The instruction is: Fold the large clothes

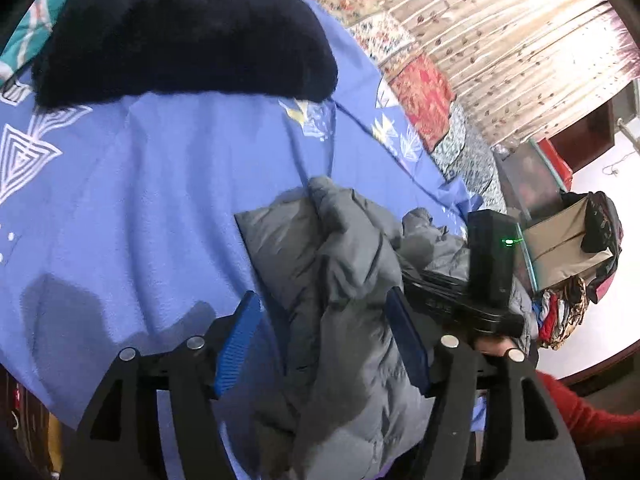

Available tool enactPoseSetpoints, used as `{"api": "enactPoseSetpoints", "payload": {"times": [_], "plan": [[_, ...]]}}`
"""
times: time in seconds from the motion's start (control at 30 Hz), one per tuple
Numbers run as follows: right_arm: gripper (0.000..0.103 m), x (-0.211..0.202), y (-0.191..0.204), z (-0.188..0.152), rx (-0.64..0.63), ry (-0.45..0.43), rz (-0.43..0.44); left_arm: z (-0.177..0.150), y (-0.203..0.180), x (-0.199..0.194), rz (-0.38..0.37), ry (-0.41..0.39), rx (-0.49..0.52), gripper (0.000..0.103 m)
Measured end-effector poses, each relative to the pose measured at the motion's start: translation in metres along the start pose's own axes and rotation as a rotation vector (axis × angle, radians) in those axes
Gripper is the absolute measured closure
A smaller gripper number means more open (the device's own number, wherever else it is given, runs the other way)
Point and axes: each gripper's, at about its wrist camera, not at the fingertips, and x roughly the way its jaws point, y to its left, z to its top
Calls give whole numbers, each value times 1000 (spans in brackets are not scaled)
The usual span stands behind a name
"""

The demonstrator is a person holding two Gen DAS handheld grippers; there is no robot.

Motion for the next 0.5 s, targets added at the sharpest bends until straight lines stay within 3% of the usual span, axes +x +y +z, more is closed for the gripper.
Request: {"api": "enactPoseSetpoints", "payload": {"times": [0.17,0.27,0.3,0.33,0.37,0.43,0.5], "plan": [[88,0,4,-4,-18,-7,-41,1,-42,18,37,1,122,18],[74,-22,15,-6,-21,-31,-63,1,-57,39,207,17,200,18],[63,-41,18,-9,-21,-70,-40,-1,-57,49,259,45,212,18],[45,-72,21,-16,-32,-139,-17,-3,-56,54,279,57,216,18],[38,-97,26,-23,-52,-201,-31,-4,-53,57,294,65,213,18],[35,-152,24,-46,-107,-321,-111,-4,-47,59,304,74,199,18],[33,-187,10,-66,-123,-369,-207,-3,-44,60,303,77,184,18]]}}
